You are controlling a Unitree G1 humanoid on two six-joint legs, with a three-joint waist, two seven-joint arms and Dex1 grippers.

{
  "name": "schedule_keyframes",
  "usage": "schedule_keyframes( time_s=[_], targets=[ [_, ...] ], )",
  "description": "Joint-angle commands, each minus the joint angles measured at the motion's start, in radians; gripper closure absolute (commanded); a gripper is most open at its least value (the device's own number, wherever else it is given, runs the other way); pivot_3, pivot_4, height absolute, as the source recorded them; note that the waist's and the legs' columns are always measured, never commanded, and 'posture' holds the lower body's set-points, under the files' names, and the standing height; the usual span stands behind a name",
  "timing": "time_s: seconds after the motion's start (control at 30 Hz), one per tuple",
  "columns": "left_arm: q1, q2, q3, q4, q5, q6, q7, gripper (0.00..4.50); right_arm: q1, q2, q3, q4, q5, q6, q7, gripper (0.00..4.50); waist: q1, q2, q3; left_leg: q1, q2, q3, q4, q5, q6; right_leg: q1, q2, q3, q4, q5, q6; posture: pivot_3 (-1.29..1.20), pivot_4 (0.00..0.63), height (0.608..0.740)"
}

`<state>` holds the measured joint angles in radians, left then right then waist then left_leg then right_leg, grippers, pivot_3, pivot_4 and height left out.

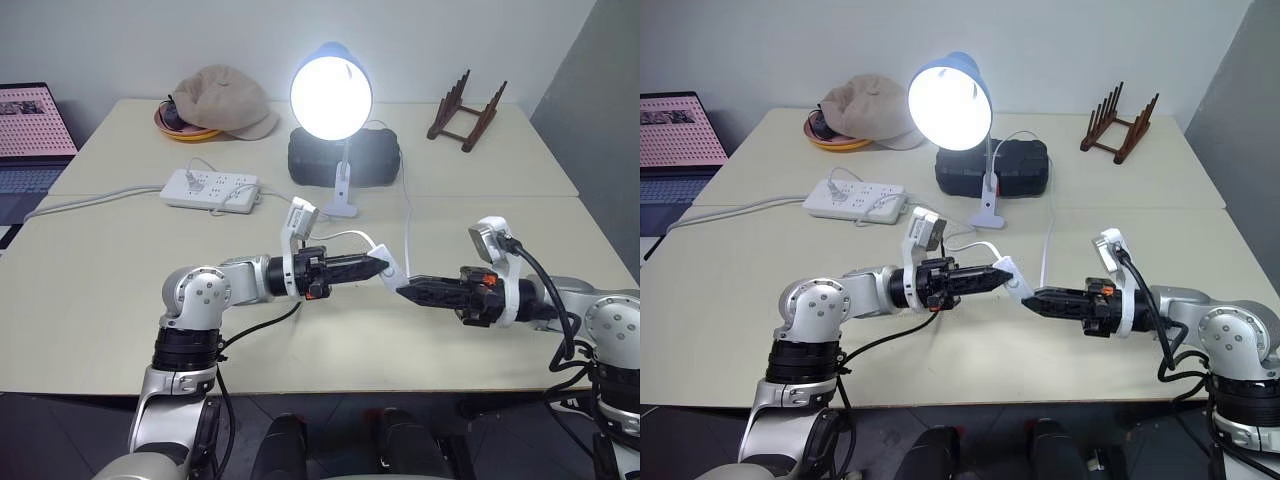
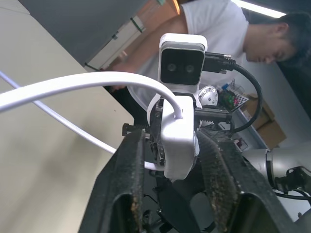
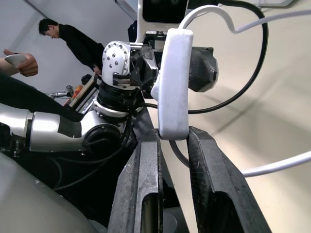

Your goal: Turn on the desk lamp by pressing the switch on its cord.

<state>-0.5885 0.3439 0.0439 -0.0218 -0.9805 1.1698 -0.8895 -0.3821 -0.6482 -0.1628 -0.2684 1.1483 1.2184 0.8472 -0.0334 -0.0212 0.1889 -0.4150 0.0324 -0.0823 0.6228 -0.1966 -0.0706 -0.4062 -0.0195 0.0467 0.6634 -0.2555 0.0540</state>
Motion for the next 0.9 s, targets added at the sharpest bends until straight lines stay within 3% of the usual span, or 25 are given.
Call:
schedule_keyframes(
  time_s=[0.03, 0.2, 0.33, 0.53, 0.63, 0.7, 0.9],
  targets=[
    [0.009, 0.071, -0.010, -0.013, 0.048, -0.058, -0.055, 1.66, -0.042, -0.017, 0.006, 0.012, -0.041, -0.056, 0.018, 4.13, 0.000, 0.000, 0.000, 0.000, 0.000, 0.000, 0.000, 0.000, 0.000, 0.000, 0.000, 0.000, 0.000, 0.000, 0.000, 0.00, 0.150, 0.740],
    [0.023, 0.203, -0.077, -0.072, 0.216, -0.253, -0.142, 0.78, -0.105, -0.021, 0.105, 0.114, -0.281, -0.233, -0.005, 4.13, -0.002, 0.000, 0.000, 0.000, 0.000, 0.000, 0.000, 0.000, 0.000, -0.001, 0.000, 0.000, 0.000, -0.001, -0.002, 0.00, 0.150, 0.740],
    [0.006, 0.282, -0.115, -0.115, 0.355, -0.447, -0.194, 0.06, -0.165, -0.084, 0.326, 0.220, -0.613, -0.480, 0.036, 4.13, 0.000, 0.000, 0.000, -0.001, 0.000, 0.001, 0.000, 0.000, 0.000, -0.001, 0.000, 0.000, -0.001, -0.003, -0.005, 0.00, 0.150, 0.740],
    [0.012, 0.306, -0.140, -0.098, 0.460, -0.615, -0.230, 0.06, -0.235, -0.101, 0.518, 0.376, -0.898, -0.724, 0.120, 4.13, 0.002, 0.000, 0.000, -0.002, 0.000, 0.002, -0.002, 0.000, -0.001, -0.002, -0.001, 0.001, -0.004, 0.000, 0.000, 0.00, 0.150, 0.740],
    [0.017, 0.310, -0.143, -0.094, 0.481, -0.647, -0.240, 0.06, -0.236, -0.090, 0.515, 0.407, -0.918, -0.755, 0.159, 4.13, 0.001, 0.000, 0.000, -0.002, 0.000, 0.001, -0.004, 0.000, -0.001, -0.003, -0.001, 0.000, -0.004, 0.000, 0.000, 0.00, 0.150, 0.740],
    [0.020, 0.313, -0.137, -0.094, 0.482, -0.647, -0.246, 0.00, -0.235, -0.089, 0.491, 0.406, -0.909, -0.756, 0.183, 3.41, 0.001, 0.000, 0.000, -0.002, 0.000, 0.001, -0.005, 0.000, -0.001, -0.003, -0.001, 0.000, -0.004, 0.000, 0.000, 0.00, 0.150, 0.740],
    [0.009, 0.336, -0.142, -0.060, 0.514, -0.636, -0.236, 0.00, -0.188, -0.128, 0.383, 0.277, -0.817, -0.676, 0.229, 2.09, 0.002, 0.000, 0.000, -0.002, 0.000, 0.001, -0.004, 0.000, -0.001, -0.002, -0.001, 0.000, -0.003, 0.000, 0.000, 0.00, 0.150, 0.740]
  ],
)
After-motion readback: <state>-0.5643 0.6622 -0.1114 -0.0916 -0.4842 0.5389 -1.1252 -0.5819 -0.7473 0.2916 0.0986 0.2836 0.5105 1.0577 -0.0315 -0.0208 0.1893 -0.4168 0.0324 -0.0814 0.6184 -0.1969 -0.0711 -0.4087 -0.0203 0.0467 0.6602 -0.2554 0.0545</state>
